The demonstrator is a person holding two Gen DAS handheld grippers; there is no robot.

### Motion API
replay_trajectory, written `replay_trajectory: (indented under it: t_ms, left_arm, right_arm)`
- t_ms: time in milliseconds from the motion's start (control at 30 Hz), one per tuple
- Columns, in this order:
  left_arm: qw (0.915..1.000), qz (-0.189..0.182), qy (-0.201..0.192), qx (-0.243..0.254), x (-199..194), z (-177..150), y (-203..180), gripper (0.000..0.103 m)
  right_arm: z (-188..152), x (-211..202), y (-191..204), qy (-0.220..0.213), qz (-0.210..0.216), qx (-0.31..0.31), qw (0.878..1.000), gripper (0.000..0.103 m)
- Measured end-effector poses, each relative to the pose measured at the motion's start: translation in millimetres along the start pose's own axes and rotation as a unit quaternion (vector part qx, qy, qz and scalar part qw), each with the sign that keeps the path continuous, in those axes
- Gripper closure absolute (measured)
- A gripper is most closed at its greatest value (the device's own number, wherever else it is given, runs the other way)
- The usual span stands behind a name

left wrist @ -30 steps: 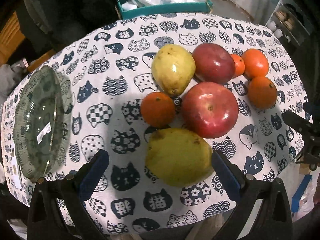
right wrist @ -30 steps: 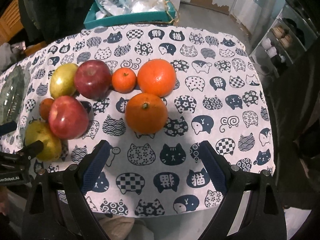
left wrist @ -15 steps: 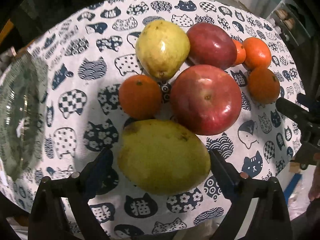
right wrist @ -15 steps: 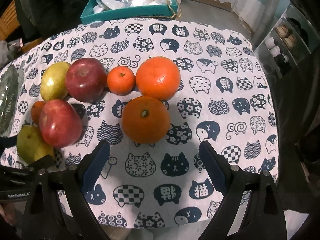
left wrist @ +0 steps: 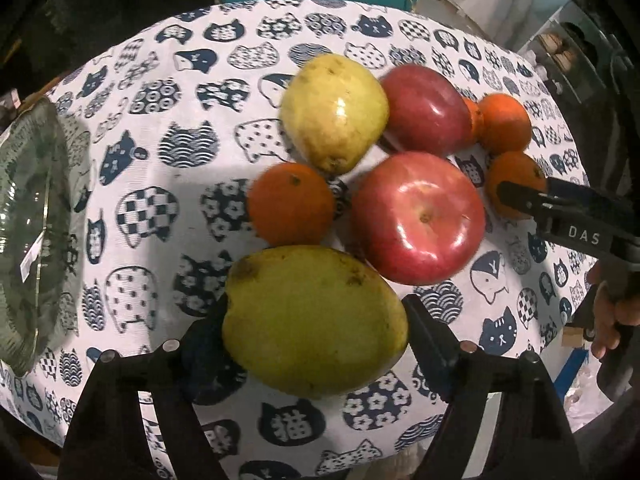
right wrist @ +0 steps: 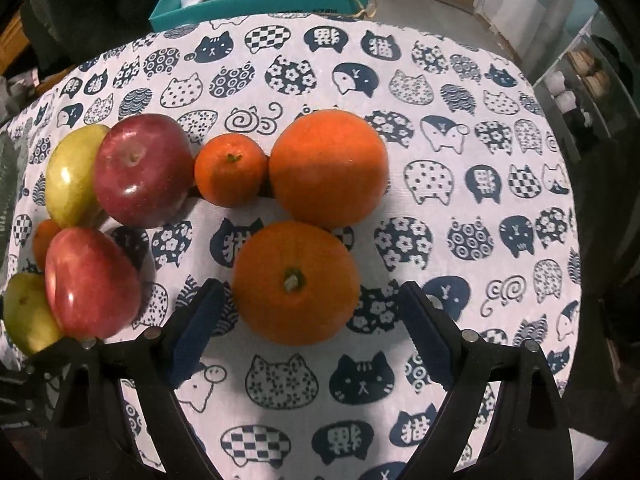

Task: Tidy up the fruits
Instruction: 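Close the left gripper on the mango while the right gripper closes on the large orange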

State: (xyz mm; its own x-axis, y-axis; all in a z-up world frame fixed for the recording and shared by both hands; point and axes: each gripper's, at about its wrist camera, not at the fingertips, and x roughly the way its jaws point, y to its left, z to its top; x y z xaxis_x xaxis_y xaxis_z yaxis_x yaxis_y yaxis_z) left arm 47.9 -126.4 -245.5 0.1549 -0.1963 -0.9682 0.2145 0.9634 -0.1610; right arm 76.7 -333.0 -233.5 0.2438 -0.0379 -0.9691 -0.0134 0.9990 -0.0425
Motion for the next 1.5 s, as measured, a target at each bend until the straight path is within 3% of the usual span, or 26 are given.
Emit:
replay_trajectory:
  t_ms: [133, 267, 633, 1167, 1500]
  left_arm:
    - [1.0, -0.001, -0.003, -0.006, -5.0, 1.3, 8.8, 0.02]
    - [0.9999, 0.004, -0.01, -0.003, -8.1, -0.7, 11.8, 0.02]
    - [0.9989, 0.02, -0.043, 0.002, -26.7, 3.8, 19.7, 0.02]
    - [0.9937, 0.038, -0.105, 0.01, -74.2, 9.9, 33.4, 0.02]
    - [0.9884, 0.043, -0.145, 0.018, -111.6, 7.7, 36.5, 0.02]
  right_arm:
    - [5.8, 5.5, 3.9, 0.005, 0.005, -0.004, 1.0, 0.021]
    - [10.9, 14.1, 2.9, 0.016, 0.007, 0.0, 1.0, 0.035]
    - [4.1, 16.7, 11.4, 0.002, -0.015, -0.002, 1.0, 0.038]
    - [-20.6, -63.2, 24.3, -0.08, -0.003, -0.008, 0.997, 0.038]
    - [-10.8, -112.2, 30.0, -0.14, 0.005, -0.027, 0.99, 0.038]
